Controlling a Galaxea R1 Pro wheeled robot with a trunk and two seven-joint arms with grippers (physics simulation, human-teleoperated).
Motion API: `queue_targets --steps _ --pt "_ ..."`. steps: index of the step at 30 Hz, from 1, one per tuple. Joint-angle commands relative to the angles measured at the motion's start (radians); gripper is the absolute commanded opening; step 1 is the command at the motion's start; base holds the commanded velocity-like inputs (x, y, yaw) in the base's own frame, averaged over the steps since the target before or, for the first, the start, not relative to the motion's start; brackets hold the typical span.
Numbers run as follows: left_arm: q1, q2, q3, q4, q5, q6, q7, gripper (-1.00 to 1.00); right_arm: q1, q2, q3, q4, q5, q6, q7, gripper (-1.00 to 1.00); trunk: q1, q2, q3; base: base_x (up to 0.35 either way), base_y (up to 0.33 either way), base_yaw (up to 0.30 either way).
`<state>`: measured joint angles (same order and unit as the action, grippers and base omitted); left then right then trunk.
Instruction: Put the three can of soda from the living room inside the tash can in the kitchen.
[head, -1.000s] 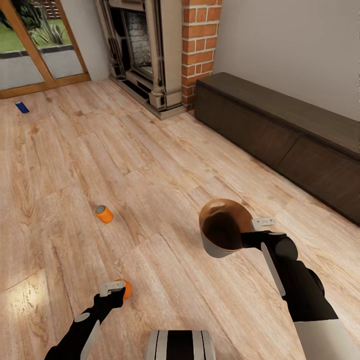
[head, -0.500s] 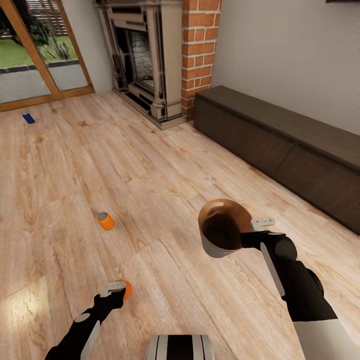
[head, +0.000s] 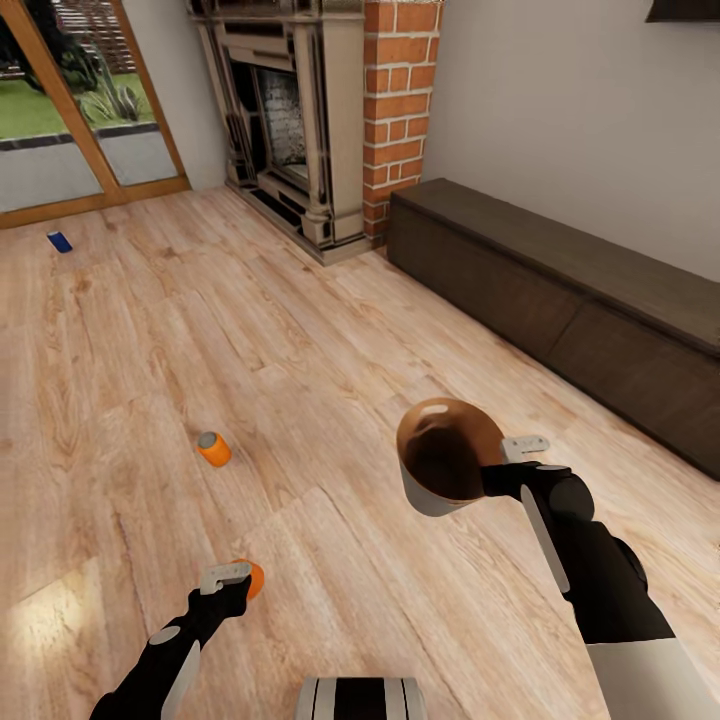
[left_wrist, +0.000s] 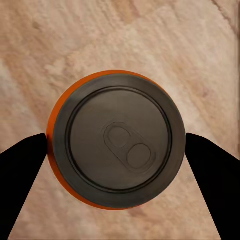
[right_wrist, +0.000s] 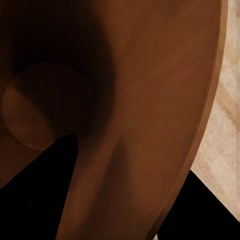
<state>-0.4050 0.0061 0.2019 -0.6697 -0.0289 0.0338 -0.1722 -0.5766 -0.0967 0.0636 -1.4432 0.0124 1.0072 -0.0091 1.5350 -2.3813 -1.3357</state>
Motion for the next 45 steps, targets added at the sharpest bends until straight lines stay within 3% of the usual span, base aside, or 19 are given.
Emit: queue_targets --steps 1,22,45 --pt "0.000 0.000 0.000 0.000 0.000 0.000 0.000 -1.00 0.000 0.000 0.000 0.000 -0.007 0.000 0.002 -1.00 -0.004 0.007 0.003 0.000 0.000 0.000" --pt "0.000 0.000 -0.001 0.000 0.000 0.000 -0.001 -1.00 0.001 0.000 -0.001 0.000 -0.008 0.000 0.002 -1.00 -0.085 0.154 0.074 0.000 0.000 0.000" --pt "0.000 0.000 -0.001 -0.002 0.000 0.003 -0.001 -1.00 0.001 0.000 -0.001 0.002 -0.008 -0.001 0.002 -1.00 -0.173 0.315 0.181 0.000 0.000 0.000"
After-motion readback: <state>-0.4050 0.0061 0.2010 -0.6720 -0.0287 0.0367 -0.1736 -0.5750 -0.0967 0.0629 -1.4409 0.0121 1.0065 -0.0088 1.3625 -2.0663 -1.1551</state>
